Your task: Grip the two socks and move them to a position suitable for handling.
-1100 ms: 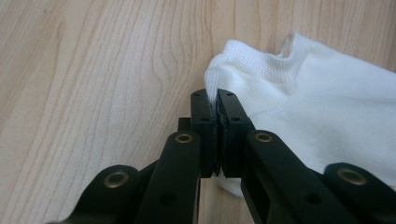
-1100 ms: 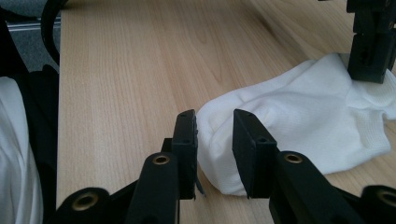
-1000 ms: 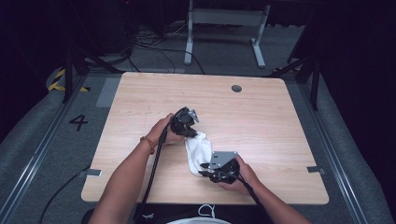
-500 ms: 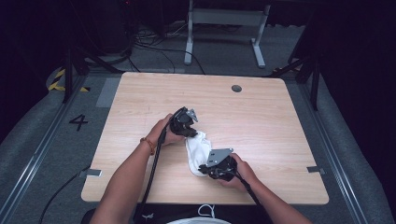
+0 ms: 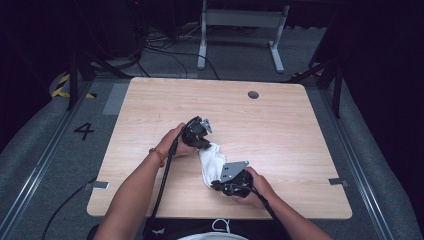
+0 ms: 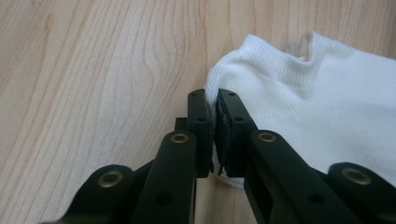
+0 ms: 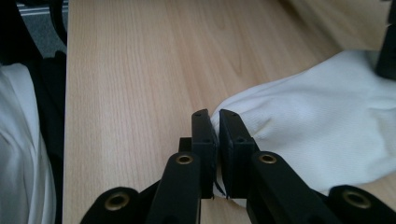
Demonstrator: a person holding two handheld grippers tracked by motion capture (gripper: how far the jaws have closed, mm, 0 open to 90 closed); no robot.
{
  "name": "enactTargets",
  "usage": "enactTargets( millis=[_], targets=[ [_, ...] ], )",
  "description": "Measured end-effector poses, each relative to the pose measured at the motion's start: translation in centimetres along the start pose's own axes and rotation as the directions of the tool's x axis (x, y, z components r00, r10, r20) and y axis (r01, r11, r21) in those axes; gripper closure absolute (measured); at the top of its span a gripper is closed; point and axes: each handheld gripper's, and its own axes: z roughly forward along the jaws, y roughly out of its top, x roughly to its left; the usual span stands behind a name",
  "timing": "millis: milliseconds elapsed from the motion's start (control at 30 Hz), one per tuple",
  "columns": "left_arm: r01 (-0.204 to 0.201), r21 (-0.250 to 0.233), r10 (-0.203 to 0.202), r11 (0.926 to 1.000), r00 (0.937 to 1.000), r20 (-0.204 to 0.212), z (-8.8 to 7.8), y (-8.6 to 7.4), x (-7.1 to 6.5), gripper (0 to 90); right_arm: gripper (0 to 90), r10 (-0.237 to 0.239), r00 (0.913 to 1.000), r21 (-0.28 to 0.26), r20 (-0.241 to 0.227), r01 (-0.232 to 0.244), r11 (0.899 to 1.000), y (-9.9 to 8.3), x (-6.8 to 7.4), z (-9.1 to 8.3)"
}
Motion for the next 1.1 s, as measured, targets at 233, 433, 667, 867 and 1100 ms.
enactTargets(
  millis=[233,433,667,867,1100],
  targets=[
    [0.022,-0.050,-0.026,0.9985,0.9967,-0.077,-1.8,-0.2,-0.7,52.1,70.2,0.028,0.9995,-0.033,-0.013,-0.028,0.999,-0.2,-0.1,-0.4],
    [0.017,-0.148,-0.030,0.9888,0.9959,-0.085,-3.6,-1.4,-4.3,39.1,63.7,0.044,0.9981,-0.100,0.042,-0.040,0.994,-0.1,-0.8,-3.4],
    [-0.016,-0.204,-0.002,0.9789,0.9964,-0.085,-3.6,-2.9,-9.0,41.5,74.3,0.107,0.9791,-0.124,0.173,-0.087,0.988,-1.1,-3.8,-5.2],
    [-0.029,-0.189,0.021,0.9815,0.9989,-0.042,-2.1,-3.0,-10.9,45.1,76.3,0.067,0.9848,-0.092,0.160,-0.052,0.994,-0.2,-5.6,-2.3],
    [-0.016,-0.145,0.017,0.9892,0.9998,0.005,-0.4,-3.7,-10.9,50.0,77.2,0.059,0.9849,-0.023,0.162,-0.056,0.998,-0.4,-7.5,1.1]
  ],
)
